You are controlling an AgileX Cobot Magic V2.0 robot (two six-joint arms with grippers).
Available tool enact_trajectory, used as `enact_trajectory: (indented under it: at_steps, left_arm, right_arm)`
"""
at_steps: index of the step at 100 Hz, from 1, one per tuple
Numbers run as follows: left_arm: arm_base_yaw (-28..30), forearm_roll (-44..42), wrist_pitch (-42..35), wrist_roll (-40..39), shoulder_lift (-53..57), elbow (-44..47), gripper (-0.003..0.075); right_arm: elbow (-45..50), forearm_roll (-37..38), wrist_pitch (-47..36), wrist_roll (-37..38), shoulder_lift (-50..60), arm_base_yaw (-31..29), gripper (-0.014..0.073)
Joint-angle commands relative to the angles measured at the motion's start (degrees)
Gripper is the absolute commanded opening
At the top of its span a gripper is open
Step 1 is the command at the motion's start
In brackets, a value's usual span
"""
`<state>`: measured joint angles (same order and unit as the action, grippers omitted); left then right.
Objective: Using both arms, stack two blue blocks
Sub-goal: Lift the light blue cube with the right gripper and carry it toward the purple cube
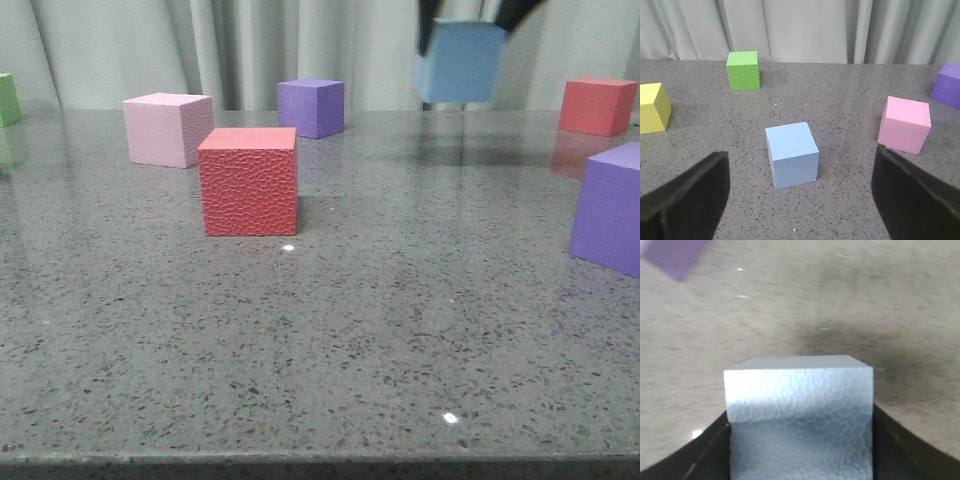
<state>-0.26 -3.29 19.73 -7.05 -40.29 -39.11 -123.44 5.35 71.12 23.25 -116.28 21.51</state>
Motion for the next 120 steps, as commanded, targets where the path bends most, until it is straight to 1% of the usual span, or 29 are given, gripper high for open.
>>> enact_trajectory:
  at_steps: [1,22,38,62,93,120]
  left_arm:
    - [-0.26,0.32,-4.33,-0.05,-0.21,-2.13,0.0568]
    - [-0.26,0.55,-4.33,-0.05,-0.21,-2.13,0.0568]
    - [-0.26,0.55,-4.33,-0.05,-0.21,-2.13,0.0568]
    - [-0.26,0.55,-4.33,-0.05,-0.21,-2.13,0.0568]
    - [-0.26,0.55,-4.33,-0.05,-0.21,-2.13,0.0568]
    - [-0.26,0.55,-4.33,-0.05,-0.21,-2.13,0.0568]
  right_arm:
    - [-3.60,1.84,1.30,2.75,3.05,2.56,0.0241]
    - [-5.31,1.84,0.82,6.50,1.21,7.86,0.0241]
    - [-5.31,0.50,-1.14,9.09,-0.52,9.77,0.0241]
    - [-5.41,-2.43,-3.28,9.71,-3.29,10.22,0.0241]
    - [-5.41,-3.67,-10.73,10.00,-4.08,10.22,0.0241]
    - [-5.41,-5.35,-11.08,10.00,-5.87,10.22,0.0241]
